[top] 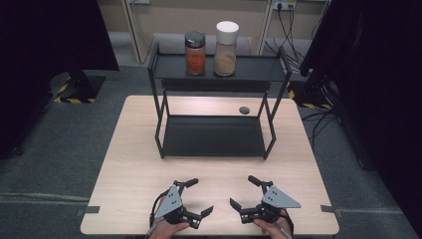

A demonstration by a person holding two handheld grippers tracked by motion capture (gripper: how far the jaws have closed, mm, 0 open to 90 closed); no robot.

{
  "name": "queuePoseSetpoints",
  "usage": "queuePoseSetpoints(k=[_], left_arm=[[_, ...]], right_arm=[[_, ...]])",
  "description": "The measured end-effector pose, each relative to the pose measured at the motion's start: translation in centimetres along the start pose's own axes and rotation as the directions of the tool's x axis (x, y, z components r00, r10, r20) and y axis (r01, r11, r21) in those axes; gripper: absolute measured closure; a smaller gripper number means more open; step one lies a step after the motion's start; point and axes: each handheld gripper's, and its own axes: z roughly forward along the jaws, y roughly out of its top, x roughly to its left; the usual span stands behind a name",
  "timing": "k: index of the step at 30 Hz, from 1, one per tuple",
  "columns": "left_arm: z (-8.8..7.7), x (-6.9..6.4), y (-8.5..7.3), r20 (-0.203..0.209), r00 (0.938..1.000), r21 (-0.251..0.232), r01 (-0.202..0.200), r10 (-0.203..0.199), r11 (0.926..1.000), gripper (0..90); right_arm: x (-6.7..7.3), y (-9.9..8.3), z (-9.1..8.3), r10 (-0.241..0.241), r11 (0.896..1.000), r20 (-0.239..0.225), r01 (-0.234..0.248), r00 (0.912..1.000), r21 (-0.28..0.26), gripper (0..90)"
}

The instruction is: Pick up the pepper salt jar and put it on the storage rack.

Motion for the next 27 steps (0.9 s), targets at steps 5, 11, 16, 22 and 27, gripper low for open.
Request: queuePoseSetpoints(k=[5,11,16,22,27], left_arm=[[-0.05,-0.10,0.05,0.003,0.9999,-0.001,-0.010,0.010,1.0000,0.8],[-0.03,-0.11,0.05,0.006,0.9999,0.000,-0.013,0.013,0.9999,0.8],[-0.01,-0.13,0.03,0.006,0.9999,0.002,-0.010,0.010,0.9999,0.8],[0.01,-0.14,0.01,0.007,0.9999,0.003,-0.010,0.010,1.0000,0.8],[0.01,-0.15,0.02,0.006,0.9999,0.003,-0.011,0.011,0.9999,0.8]], right_arm=[[-0.04,-0.06,0.03,0.001,1.000,0.002,-0.001,1.0000,0.002,0.3],[-0.01,-0.07,0.04,-0.002,1.000,0.003,0.002,1.0000,0.003,0.3],[-0.09,-0.07,-0.04,0.004,1.000,0.006,-0.004,1.0000,0.002,0.3],[-0.14,-0.10,-0.11,0.003,1.000,0.008,-0.002,1.0000,-0.003,0.3],[-0.16,-0.13,-0.13,0.006,1.000,0.013,-0.006,0.9999,-0.004,0.3]])
